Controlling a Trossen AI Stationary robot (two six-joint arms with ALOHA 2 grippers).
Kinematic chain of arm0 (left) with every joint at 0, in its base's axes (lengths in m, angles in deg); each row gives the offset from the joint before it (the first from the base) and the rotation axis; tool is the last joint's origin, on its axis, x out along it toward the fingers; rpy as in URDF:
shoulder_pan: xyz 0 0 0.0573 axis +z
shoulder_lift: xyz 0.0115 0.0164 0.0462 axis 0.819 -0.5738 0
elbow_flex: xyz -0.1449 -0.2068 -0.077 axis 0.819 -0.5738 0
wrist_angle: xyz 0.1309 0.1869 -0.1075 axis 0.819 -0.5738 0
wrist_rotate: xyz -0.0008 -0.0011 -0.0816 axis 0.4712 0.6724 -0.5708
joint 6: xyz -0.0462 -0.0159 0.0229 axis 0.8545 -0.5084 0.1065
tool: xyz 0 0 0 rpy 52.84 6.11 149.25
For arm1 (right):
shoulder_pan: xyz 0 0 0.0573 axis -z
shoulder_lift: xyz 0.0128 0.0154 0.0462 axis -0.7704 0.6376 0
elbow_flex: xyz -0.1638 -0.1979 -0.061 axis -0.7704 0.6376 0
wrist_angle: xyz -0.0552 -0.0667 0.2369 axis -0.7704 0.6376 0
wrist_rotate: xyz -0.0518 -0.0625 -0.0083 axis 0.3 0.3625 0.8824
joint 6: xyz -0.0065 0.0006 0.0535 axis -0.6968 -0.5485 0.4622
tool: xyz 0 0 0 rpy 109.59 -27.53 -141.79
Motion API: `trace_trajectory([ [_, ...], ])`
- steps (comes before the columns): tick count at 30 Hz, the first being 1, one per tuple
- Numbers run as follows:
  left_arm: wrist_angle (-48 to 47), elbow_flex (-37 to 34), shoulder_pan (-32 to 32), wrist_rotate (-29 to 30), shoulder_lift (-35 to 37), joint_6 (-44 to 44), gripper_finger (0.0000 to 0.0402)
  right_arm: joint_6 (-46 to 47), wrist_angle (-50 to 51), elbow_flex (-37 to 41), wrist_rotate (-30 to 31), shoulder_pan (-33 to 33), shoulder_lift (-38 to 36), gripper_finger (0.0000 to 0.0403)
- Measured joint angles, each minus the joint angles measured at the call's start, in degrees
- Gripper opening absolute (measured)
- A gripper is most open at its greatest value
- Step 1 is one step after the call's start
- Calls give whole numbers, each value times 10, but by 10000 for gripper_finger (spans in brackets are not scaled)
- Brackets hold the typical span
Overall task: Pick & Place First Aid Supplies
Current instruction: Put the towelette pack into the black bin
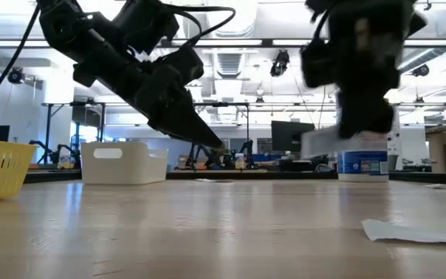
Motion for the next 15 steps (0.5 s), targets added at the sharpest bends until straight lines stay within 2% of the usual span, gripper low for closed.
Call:
trace_trajectory([
  [6,0,-5,0,4,0,2,115,53,79,0,0,-55,-71,8],
  [15,3,-7,0,4,0,7,115,154,133,0,0,-144,-143,8],
])
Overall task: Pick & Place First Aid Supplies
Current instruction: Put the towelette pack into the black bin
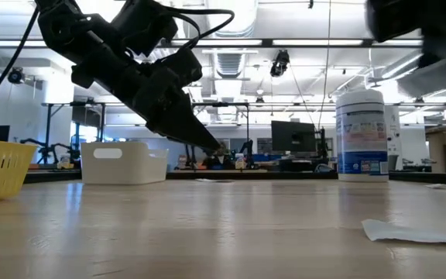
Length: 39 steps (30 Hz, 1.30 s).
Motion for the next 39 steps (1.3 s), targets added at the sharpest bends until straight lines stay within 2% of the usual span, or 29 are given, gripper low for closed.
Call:
trace_trajectory([
  [7,0,0,0,0,0,0,115,118,79,0,-1,-82,-18,8],
  [23,0,0,0,0,0,-11,115,348,85,0,25,-253,-19,8],
  [31,7,0,0,2,0,-25,115,429,86,3,30,-277,-14,8],
  [39,11,0,1,7,0,-38,115,465,85,10,30,-277,-14,8],
])
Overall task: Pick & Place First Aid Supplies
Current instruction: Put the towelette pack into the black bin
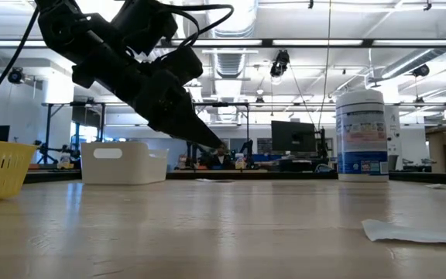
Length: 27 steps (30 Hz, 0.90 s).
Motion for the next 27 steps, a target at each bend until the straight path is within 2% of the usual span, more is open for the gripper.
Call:
trace_trajectory([
  [8,0,0,0,0,0,-4,115,43,1,17,-5,0,1,9],
  [11,0,0,0,0,0,-5,115,40,10,17,-6,0,1,9],
  [17,3,0,0,0,0,-5,115,-23,9,17,-6,0,1,9],
  [21,2,0,0,0,0,-5,115,7,13,17,-6,0,1,9],
  [27,3,0,0,0,0,-6,115,30,13,17,-8,0,1,40],
])
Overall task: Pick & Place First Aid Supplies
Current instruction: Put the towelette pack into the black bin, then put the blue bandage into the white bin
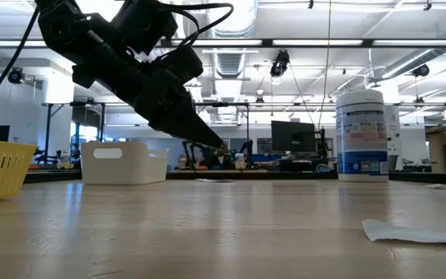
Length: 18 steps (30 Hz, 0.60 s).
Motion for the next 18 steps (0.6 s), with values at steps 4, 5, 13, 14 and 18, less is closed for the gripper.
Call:
trace_trajectory([
  [4,0,0,0,0,0,-4,115,-24,5,0,-2,0,0,75],
  [5,0,0,0,0,0,-5,115,-27,8,0,-10,0,0,83],
  [13,1,0,0,0,0,-5,115,-20,32,0,-63,0,-23,120],
  [14,1,0,1,0,0,-5,115,-22,32,0,-49,0,-28,122],
  [18,2,1,2,0,0,-3,115,-37,34,0,72,0,-55,127],
])
